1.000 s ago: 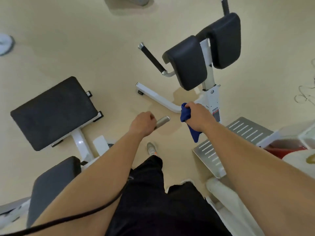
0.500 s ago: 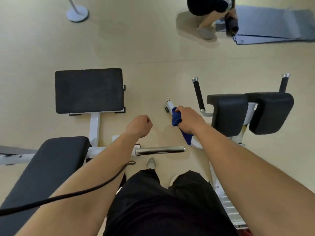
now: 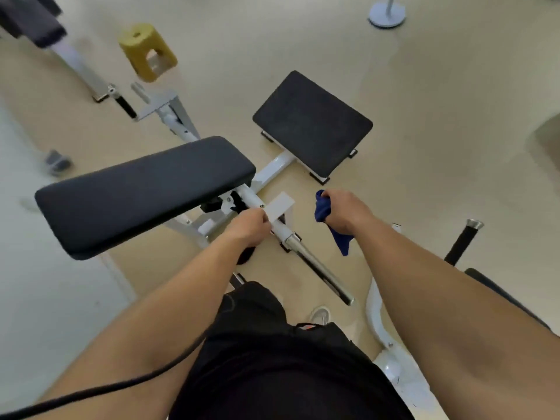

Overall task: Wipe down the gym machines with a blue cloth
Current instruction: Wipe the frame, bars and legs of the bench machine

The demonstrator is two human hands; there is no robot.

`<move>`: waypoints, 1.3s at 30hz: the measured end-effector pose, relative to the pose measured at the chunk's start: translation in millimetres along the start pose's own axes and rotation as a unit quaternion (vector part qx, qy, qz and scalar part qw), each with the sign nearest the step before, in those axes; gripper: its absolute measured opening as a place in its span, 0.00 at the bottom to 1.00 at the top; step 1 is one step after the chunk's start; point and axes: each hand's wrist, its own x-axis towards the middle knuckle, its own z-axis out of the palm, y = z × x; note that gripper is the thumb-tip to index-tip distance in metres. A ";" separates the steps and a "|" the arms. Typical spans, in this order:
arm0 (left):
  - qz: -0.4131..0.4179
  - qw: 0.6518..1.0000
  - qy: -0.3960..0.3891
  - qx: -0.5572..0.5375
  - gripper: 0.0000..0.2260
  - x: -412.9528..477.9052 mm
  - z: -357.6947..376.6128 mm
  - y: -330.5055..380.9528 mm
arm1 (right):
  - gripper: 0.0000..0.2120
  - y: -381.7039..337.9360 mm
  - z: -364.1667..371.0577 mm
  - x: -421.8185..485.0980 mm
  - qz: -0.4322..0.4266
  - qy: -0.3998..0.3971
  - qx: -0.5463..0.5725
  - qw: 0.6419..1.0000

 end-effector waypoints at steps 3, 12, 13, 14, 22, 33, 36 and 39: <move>-0.049 0.998 0.026 -0.028 0.09 -18.9 -5.0 -29.5 | 0.19 -28.2 5.3 2.3 -0.047 -0.023 -0.022 0.998; -0.136 0.977 0.065 -0.151 0.10 -59.0 6.5 -119.7 | 0.29 -119.3 57.6 6.8 -0.113 -0.107 -0.134 0.979; -0.144 0.975 0.061 -0.159 0.10 -63.3 11.4 -132.9 | 0.27 -126.5 71.9 10.7 -0.123 -0.101 -0.143 0.977; -0.151 0.973 0.058 -0.166 0.09 -67.4 16.6 -145.9 | 0.25 -134.0 84.5 12.2 -0.131 -0.085 -0.143 0.977; -0.213 0.950 0.021 -0.226 0.12 -93.8 62.0 -233.8 | 0.25 -174.6 198.6 25.4 -0.199 -0.122 -0.208 0.950; -0.367 0.857 0.062 -0.356 0.12 -100.2 134.5 -270.1 | 0.28 -178.2 281.5 78.9 -0.279 -0.266 -0.319 0.866; -0.390 0.830 0.060 -0.393 0.12 -87.8 157.5 -275.7 | 0.29 -174.0 302.3 106.3 -0.279 -0.275 -0.328 0.860; -0.400 0.815 0.054 -0.416 0.12 -68.4 181.9 -290.6 | 0.30 -168.0 331.7 130.2 -0.277 -0.278 -0.328 0.859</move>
